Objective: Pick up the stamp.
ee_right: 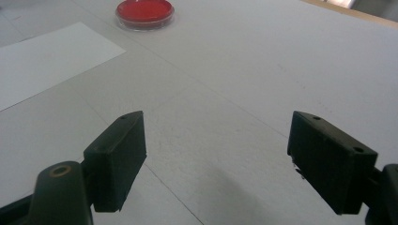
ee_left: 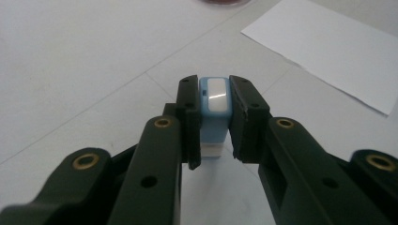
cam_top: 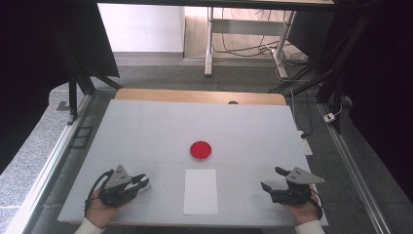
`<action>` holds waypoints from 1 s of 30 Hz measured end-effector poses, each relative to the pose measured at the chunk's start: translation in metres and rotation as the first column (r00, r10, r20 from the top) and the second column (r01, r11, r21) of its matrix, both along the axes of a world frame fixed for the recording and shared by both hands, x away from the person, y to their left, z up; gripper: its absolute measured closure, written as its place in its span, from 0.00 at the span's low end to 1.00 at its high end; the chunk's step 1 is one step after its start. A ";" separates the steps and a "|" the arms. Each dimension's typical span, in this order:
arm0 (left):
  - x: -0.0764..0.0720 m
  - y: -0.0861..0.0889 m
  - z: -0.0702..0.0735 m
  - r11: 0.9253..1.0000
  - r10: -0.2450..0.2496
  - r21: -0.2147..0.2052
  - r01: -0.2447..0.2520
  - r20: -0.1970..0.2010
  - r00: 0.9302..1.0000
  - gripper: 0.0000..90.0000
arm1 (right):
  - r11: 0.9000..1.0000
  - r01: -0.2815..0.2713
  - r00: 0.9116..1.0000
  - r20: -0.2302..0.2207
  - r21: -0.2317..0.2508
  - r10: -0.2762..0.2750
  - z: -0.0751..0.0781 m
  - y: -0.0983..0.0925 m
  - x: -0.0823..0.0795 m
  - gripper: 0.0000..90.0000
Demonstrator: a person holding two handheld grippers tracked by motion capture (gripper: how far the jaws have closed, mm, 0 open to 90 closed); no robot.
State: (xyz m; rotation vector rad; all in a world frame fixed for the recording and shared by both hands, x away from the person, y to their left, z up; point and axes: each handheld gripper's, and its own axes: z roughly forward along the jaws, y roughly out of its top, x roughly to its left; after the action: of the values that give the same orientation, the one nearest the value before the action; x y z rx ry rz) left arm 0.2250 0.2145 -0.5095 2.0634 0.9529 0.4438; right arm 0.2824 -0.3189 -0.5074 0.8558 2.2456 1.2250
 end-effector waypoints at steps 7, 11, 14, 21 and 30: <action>0.003 0.000 0.007 1.000 -0.001 -0.030 0.002 0.017 1.000 0.83 | 1.000 0.006 1.000 0.010 0.013 -0.006 0.001 0.000 -0.001 0.22; 0.004 -0.002 0.011 0.999 -0.005 -0.043 0.006 0.026 1.000 0.83 | 1.000 0.008 1.000 0.014 0.012 -0.009 0.001 0.000 -0.001 0.22; 0.006 -0.003 0.013 0.999 -0.004 -0.054 0.006 0.031 1.000 0.83 | 1.000 0.010 1.000 0.014 0.011 -0.011 0.001 0.001 -0.001 0.22; 0.010 -0.008 0.019 0.998 0.001 -0.062 0.002 0.046 0.999 0.83 | 1.000 0.010 1.000 0.018 0.018 -0.010 0.001 0.002 -0.001 0.22; 0.018 -0.015 0.024 0.996 -0.014 -0.087 0.018 0.048 0.999 0.83 | 1.000 0.014 1.000 0.019 0.013 -0.014 0.001 0.002 -0.002 0.22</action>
State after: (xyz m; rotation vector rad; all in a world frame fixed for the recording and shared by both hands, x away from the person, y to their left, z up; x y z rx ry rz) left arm 0.2426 0.1994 -0.4855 1.9719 0.9116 0.4327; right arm 0.2806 -0.3171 -0.5066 0.8596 2.2157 1.2373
